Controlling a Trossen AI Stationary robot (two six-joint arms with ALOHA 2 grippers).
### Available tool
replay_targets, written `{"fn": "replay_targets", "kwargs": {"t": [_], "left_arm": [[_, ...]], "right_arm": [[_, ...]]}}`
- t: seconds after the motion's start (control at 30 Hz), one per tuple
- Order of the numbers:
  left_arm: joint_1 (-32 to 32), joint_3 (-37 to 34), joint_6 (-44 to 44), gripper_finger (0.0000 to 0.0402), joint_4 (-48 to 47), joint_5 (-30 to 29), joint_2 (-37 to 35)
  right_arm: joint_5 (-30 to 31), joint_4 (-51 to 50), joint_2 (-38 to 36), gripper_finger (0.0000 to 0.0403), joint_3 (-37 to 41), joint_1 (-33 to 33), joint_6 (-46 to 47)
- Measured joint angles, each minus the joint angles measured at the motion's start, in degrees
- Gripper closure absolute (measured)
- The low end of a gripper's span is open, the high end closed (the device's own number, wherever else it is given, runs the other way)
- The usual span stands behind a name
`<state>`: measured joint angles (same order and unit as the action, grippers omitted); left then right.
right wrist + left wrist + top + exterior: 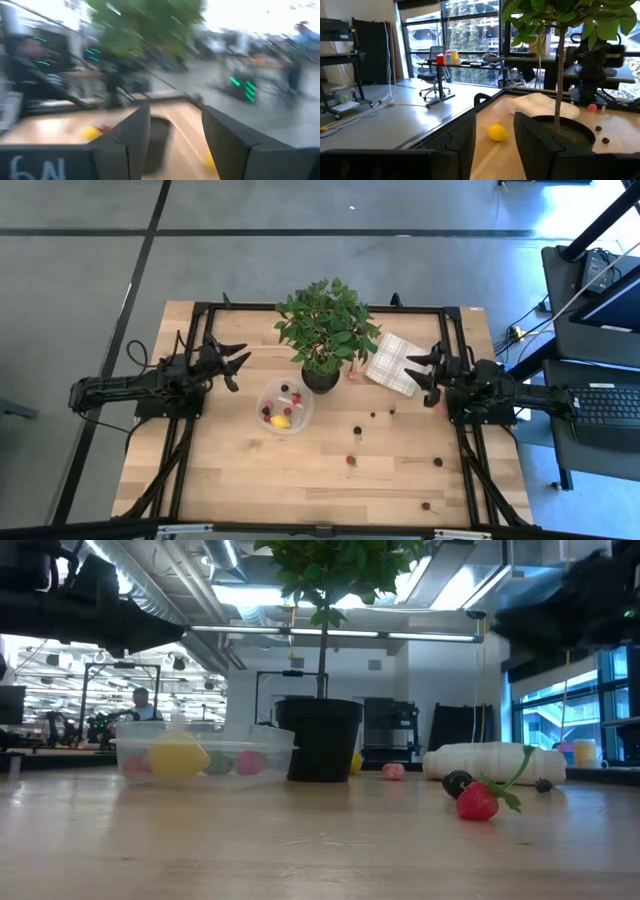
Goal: Pick and placing Produce into tupperware
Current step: Put the red strawberry into the transparent bin
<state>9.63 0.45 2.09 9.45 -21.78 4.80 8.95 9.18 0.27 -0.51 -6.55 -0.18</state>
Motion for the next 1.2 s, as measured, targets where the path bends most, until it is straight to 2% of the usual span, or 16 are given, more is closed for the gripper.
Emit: {"fn": "replay_targets", "kwargs": {"t": [0.1,0.23,0.37,0.63,0.93,1.07,1.2], "left_arm": [[0.0,0.0,0.0,0.0276,0.0,0.0,0.0],[0.0,0.0,-0.1,0.0276,0.0,0.0,0.0],[0.0,0.0,-1.9,0.0276,0.0,0.0,0.0],[0.0,0.0,-2.0,0.0276,0.1,0.0,0.0],[0.0,0.0,-2.0,0.0276,0.2,0.0,0.1],[0.0,0.0,-2.0,0.0276,0.2,0.0,0.1],[0.0,0.0,-1.7,0.0276,0.2,0.0,0.1]], "right_arm": [[-4.9,0.6,0.3,0.0221,-1.3,0.0,-1.7],[-5.0,-4.3,3.3,0.0221,-4.5,0.0,-2.0],[-5.1,-7.9,9.7,0.0221,-8.9,0.0,-3.4],[-5.2,-14.3,28.5,0.0221,-18.8,2.2,-3.4],[-4.2,-15.1,53.0,0.0221,-24.3,11.2,3.8],[-3.4,-11.5,62.7,0.0221,-24.6,14.7,7.6],[-3.4,-2.2,71.0,0.0221,-24.6,17.6,9.4]]}}
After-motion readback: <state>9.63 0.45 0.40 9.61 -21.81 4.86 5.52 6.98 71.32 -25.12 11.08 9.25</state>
